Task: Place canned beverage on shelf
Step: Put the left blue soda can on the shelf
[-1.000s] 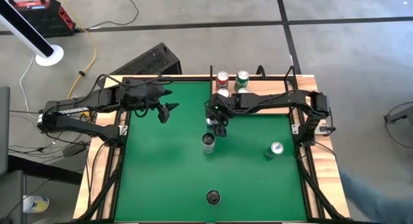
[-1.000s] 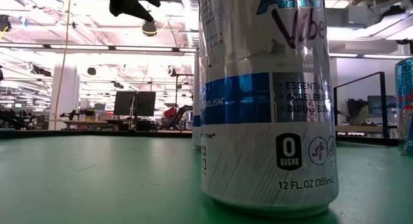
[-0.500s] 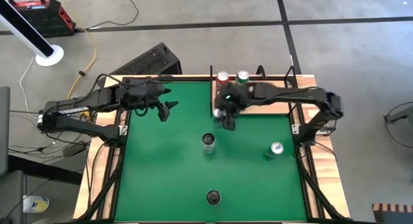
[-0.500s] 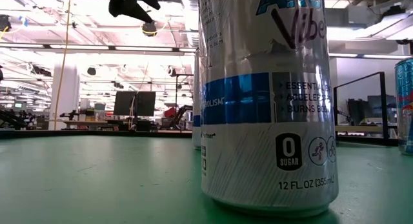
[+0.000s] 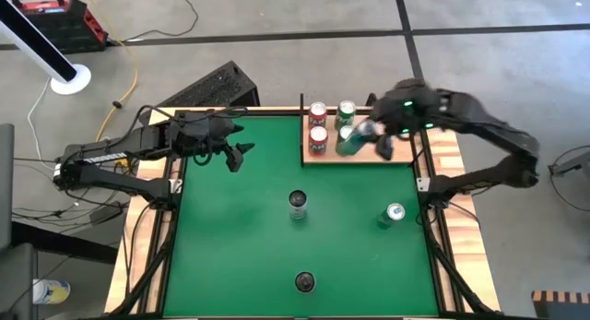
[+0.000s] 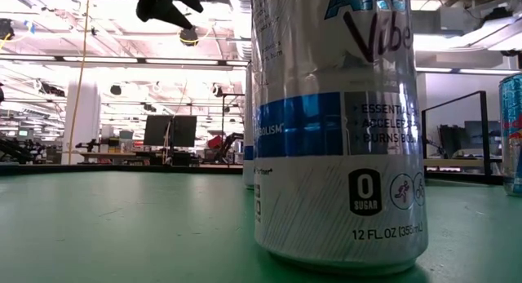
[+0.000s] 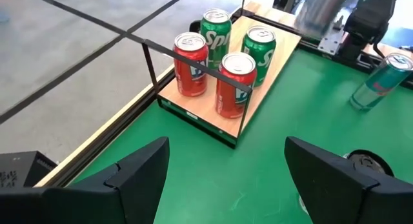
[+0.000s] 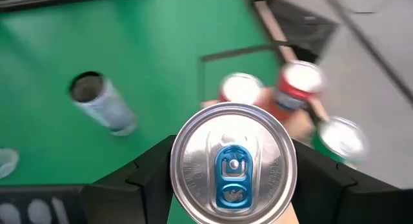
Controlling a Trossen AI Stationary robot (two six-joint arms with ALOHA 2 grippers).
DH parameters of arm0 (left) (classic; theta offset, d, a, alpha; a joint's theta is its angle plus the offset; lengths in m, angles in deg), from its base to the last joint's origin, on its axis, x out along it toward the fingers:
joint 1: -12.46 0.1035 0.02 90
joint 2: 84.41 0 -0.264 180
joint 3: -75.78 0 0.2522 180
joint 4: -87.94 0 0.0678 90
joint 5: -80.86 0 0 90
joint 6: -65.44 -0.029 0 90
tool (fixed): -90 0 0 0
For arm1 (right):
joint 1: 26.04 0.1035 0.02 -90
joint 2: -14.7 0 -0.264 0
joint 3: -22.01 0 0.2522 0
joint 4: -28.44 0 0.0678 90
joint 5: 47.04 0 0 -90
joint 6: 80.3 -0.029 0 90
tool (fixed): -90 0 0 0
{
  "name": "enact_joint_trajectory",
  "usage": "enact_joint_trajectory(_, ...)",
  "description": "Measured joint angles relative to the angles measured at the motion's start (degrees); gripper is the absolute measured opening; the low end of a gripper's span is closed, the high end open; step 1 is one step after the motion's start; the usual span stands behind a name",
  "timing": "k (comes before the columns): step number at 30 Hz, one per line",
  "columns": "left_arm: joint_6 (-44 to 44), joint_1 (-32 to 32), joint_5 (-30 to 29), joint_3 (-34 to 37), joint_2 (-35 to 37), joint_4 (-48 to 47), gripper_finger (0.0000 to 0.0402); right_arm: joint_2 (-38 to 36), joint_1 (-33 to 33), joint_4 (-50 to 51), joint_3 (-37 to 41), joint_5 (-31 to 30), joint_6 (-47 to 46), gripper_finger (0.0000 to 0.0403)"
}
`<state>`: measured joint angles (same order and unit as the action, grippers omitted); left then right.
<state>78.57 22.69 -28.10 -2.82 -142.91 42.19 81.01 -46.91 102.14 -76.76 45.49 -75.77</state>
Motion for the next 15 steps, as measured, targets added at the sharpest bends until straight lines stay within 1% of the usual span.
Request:
enact_joint_trajectory(3,0.71,0.17,-0.13,0.00,0.00,0.02,0.0292,-3.22,-4.15,2.39,-0.02,-3.56,0.68,0.0262)
enact_joint_trajectory(5,0.87,0.17,-0.22,0.00,0.00,0.46,0.0292,-3.96,-7.67,3.82,-0.01,-5.38,2.37,0.0262)
enact_joint_trajectory(8,0.86,0.17,-0.19,0.00,0.00,1.76,0.0292,-3.24,-13.22,4.03,0.00,-5.45,5.52,0.0262)
enact_joint_trajectory(11,0.86,0.17,-0.22,0.00,0.00,3.15,0.0292,-0.47,-18.61,3.94,0.00,-3.40,9.15,0.0262)
enact_joint_trajectory(15,1.47,0.17,-0.42,0.00,0.00,3.64,0.0292,5.13,-25.44,3.39,0.45,2.74,13.43,0.0262)
